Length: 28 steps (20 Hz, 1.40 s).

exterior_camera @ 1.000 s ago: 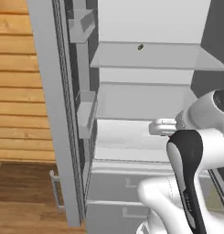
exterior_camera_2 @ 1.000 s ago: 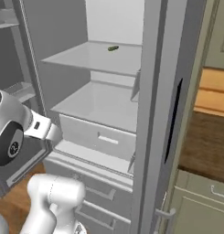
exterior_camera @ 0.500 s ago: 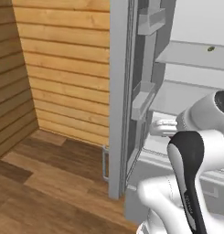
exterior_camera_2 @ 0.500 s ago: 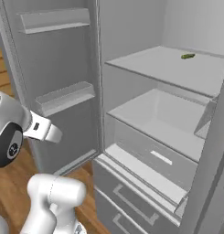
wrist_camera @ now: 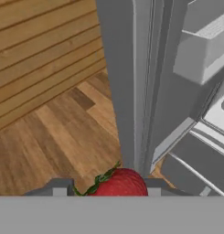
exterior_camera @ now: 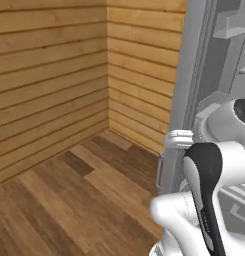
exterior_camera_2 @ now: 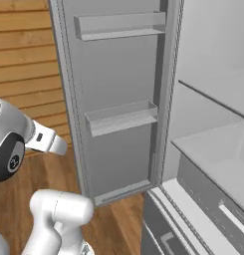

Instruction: Take the strawberry from the fridge and place it on top of the pancake, located on the dining counter.

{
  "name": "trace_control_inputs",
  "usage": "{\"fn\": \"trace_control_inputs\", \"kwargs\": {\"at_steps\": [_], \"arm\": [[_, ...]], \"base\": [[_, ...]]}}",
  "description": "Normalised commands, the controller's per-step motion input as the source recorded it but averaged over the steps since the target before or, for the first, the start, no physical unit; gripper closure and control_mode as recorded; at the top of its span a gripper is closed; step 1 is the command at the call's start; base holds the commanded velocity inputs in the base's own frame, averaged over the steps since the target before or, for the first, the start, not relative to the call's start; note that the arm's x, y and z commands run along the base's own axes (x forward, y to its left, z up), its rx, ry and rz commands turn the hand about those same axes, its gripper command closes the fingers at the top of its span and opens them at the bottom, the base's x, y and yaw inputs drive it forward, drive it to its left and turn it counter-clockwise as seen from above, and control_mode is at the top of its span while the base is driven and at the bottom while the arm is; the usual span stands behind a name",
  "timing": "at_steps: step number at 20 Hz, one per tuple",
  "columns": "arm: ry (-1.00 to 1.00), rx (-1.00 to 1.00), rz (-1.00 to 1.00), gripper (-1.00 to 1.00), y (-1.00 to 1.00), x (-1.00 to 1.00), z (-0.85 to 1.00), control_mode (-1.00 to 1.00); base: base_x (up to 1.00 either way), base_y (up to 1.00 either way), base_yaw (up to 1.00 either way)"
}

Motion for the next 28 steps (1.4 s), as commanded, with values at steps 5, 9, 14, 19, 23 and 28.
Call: {"fn": "trace_control_inputs", "kwargs": {"at_steps": [5,9,14,19,23,28], "arm": [[0.0,0.0,0.0,1.0,0.0,0.0,0.0,1.0],[0.0,0.0,0.0,1.0,0.0,0.0,0.0,1.0],[0.0,0.0,0.0,1.0,0.0,0.0,0.0,1.0],[0.0,0.0,0.0,1.0,0.0,0.0,0.0,1.0],[0.0,0.0,0.0,1.0,0.0,0.0,0.0,1.0],[0.0,0.0,0.0,1.0,0.0,0.0,0.0,1.0]], "base": [[-0.74,0.83,0.61],[-0.45,1.0,0.61],[0.14,0.86,0.55],[0.25,0.4,0.32],[0.67,0.06,0.19],[0.93,0.02,0.0]]}}
